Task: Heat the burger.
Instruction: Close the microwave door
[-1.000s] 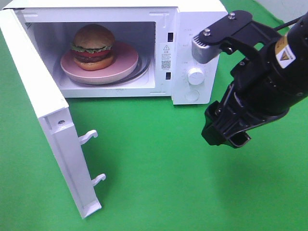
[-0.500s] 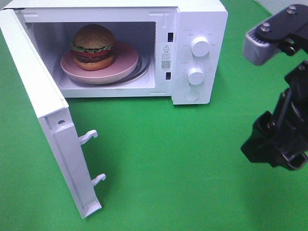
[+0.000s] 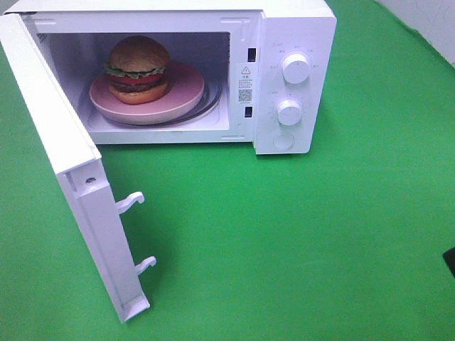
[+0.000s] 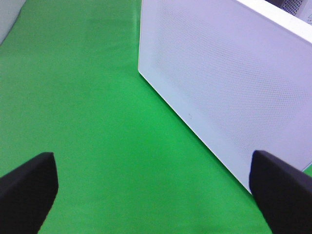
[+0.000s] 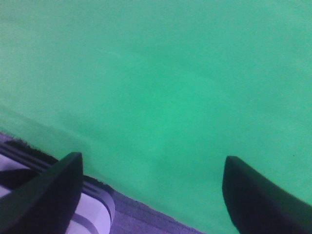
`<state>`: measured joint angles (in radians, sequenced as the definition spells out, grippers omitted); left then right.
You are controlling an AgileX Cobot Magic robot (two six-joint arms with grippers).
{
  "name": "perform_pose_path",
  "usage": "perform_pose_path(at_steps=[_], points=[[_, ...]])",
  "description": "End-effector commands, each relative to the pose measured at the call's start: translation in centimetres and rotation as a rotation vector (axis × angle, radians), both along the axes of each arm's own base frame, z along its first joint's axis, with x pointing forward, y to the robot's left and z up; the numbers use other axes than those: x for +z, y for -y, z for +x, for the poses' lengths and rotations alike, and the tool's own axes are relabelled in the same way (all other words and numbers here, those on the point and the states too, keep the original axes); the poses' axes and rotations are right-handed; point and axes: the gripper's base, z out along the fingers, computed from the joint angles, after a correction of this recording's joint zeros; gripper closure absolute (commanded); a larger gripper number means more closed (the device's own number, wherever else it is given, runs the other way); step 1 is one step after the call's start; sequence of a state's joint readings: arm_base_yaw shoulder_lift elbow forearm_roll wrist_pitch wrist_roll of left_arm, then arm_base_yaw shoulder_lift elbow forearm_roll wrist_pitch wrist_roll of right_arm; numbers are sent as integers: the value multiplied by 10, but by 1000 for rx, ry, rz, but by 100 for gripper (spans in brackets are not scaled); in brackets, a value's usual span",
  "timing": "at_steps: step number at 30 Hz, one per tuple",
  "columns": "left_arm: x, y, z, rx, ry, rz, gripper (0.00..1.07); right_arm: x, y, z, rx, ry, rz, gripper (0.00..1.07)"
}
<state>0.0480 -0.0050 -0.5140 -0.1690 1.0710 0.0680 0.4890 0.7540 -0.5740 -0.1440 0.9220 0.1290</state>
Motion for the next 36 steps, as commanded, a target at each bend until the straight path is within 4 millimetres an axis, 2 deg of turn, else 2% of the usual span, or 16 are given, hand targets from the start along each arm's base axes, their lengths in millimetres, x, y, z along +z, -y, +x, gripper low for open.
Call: perform_pose_path(at_steps=[1, 7, 10, 11, 14, 15, 16, 18, 26, 36], points=[[0, 0, -2, 1, 20, -2, 7, -1, 17, -17, -84, 83, 39, 31], [0, 0, -2, 1, 20, -2, 7, 6, 35, -40, -201, 204, 83, 31], [0, 0, -2, 1, 20, -2, 7, 8, 38, -44, -218, 232, 93, 31], [0, 0, -2, 1, 20, -2, 7, 12, 43, -55, -264, 308, 115, 31], [0, 0, -2, 1, 20, -2, 7, 13, 45, -60, -281, 335, 121, 31], [0, 0, -2, 1, 20, -2, 7, 15, 48, -68, -313, 384, 130, 31], [0, 0, -2, 1, 20, -2, 7, 15, 48, -68, -313, 384, 130, 31], [0, 0, -2, 1, 20, -2, 7, 17, 53, -85, -375, 490, 146, 31], [0, 0, -2, 1, 20, -2, 7, 14, 55, -109, -434, 624, 168, 31], [0, 0, -2, 1, 18, -2, 7, 14, 55, -114, -461, 654, 168, 31]])
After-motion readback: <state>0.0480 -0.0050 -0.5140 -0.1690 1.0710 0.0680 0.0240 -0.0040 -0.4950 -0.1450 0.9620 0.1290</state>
